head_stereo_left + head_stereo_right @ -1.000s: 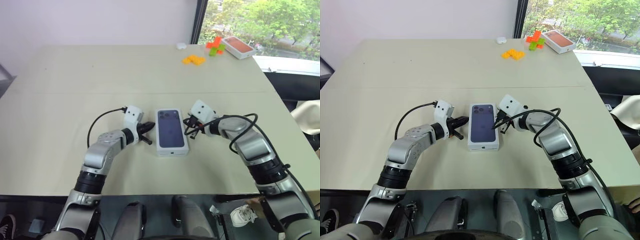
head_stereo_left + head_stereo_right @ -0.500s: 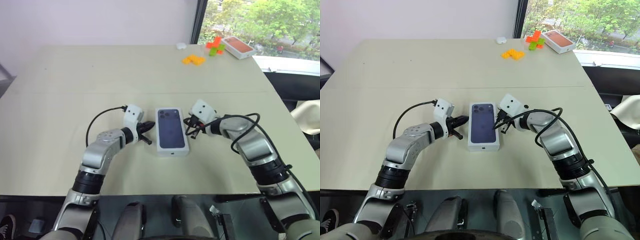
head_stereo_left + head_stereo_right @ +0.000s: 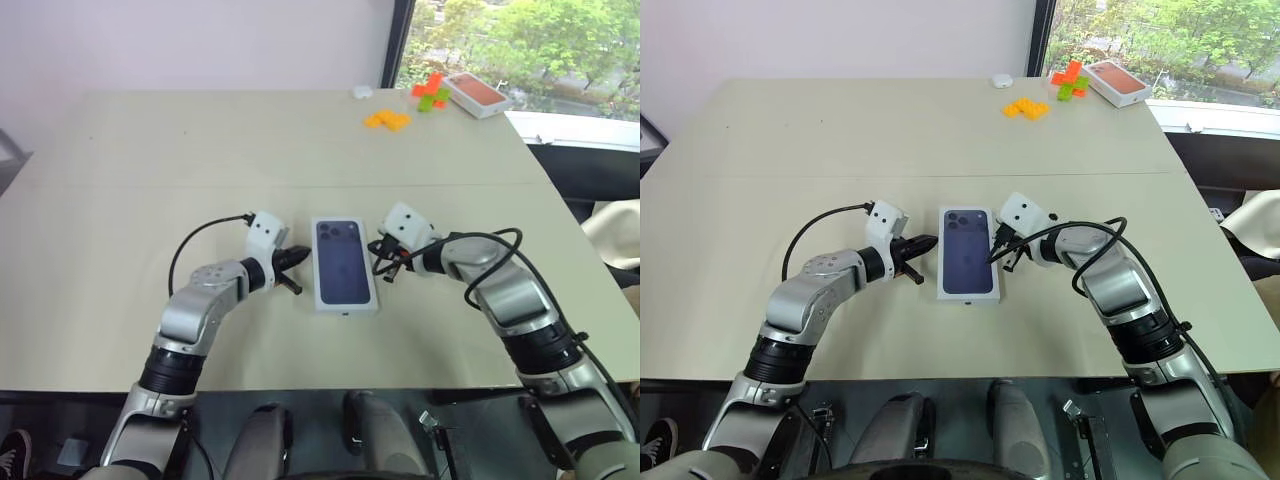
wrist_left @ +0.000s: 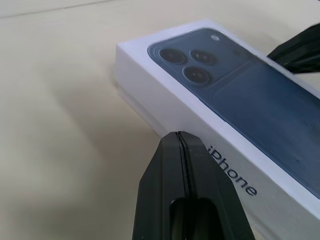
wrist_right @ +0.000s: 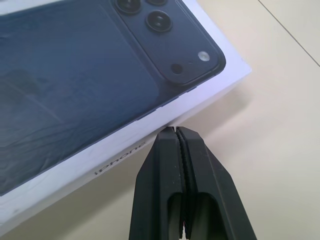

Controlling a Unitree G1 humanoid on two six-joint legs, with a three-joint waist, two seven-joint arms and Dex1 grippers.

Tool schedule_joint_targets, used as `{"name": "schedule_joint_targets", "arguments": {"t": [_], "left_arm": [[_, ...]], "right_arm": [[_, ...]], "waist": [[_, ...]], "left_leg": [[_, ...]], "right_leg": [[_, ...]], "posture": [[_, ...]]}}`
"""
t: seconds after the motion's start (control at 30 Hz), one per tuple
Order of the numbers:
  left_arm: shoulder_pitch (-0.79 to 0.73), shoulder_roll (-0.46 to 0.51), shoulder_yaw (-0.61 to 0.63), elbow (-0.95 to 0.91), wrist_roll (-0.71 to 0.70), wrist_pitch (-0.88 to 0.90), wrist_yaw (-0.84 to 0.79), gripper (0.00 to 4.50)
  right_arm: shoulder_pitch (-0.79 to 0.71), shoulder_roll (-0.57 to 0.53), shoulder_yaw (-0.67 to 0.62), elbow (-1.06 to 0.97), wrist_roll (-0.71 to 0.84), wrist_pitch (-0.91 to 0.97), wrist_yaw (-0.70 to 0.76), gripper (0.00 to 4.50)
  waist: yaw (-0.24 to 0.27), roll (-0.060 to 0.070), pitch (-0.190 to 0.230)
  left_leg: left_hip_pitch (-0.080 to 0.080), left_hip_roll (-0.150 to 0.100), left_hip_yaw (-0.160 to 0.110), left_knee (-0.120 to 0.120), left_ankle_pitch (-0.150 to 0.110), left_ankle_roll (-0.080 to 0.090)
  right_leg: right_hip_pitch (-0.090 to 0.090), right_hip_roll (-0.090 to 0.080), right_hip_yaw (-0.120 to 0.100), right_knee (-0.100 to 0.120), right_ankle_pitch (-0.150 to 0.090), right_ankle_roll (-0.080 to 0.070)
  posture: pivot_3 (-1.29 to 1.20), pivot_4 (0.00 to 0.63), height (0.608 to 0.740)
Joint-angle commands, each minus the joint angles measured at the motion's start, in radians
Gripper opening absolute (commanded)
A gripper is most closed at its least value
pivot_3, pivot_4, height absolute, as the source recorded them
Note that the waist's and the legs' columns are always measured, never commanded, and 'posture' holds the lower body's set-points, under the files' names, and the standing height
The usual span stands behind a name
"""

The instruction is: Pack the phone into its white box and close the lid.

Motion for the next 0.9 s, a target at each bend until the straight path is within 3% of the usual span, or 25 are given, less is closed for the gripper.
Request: {"name": "schedule_joint_targets", "arguments": {"t": [0.03, 0.33, 0.57, 0.73, 0.9], "left_arm": [[0.000, 0.001, -0.016, -0.045, -0.004, -0.009, -0.012, 0.00], [-0.012, -0.013, 0.040, -0.048, -0.034, 0.001, 0.006, 0.00], [-0.130, -0.045, 0.100, 0.029, -0.039, -0.044, 0.049, 0.00], [-0.219, -0.104, 0.081, 0.186, 0.005, -0.138, 0.073, 0.00], [-0.195, -0.110, 0.016, 0.224, 0.045, -0.148, 0.042, 0.00]], "right_arm": [[-0.001, -0.005, 0.005, -0.048, 0.007, -0.016, 0.009, 0.07], [-0.010, -0.023, -0.017, -0.023, -0.001, -0.036, 0.004, 0.07], [-0.105, 0.010, -0.064, 0.088, -0.003, -0.105, -0.053, 0.07], [-0.137, 0.083, -0.033, 0.131, -0.006, -0.126, -0.087, 0.07], [-0.103, 0.092, 0.005, 0.116, -0.024, -0.118, -0.079, 0.07]], "waist": [[0.001, 0.000, 0.000], [0.000, 0.000, 0.000], [0.001, 0.000, 0.000], [0.001, 0.000, 0.000], [0.001, 0.000, 0.000]], "left_leg": [[0.000, 0.000, 0.000, 0.000, 0.000, 0.000], [0.000, 0.000, 0.000, 0.000, 0.000, 0.000], [0.000, 0.000, 0.000, 0.000, 0.000, 0.000], [0.000, 0.000, 0.000, 0.000, 0.000, 0.000], [0.000, -0.001, 0.000, 0.000, 0.000, 0.000]], "right_leg": [[0.000, 0.000, 0.000, 0.000, 0.000, 0.000], [0.000, 0.000, 0.000, 0.000, 0.000, 0.000], [0.000, 0.000, 0.000, 0.000, 0.000, 0.000], [0.000, 0.000, 0.000, 0.000, 0.000, 0.000], [0.000, 0.000, 0.000, 0.000, 0.000, 0.000]], "posture": [[0.00, 0.150, 0.740], [0.00, 0.150, 0.740], [0.00, 0.150, 0.740], [0.00, 0.150, 0.740], [0.00, 0.150, 0.740]]}}
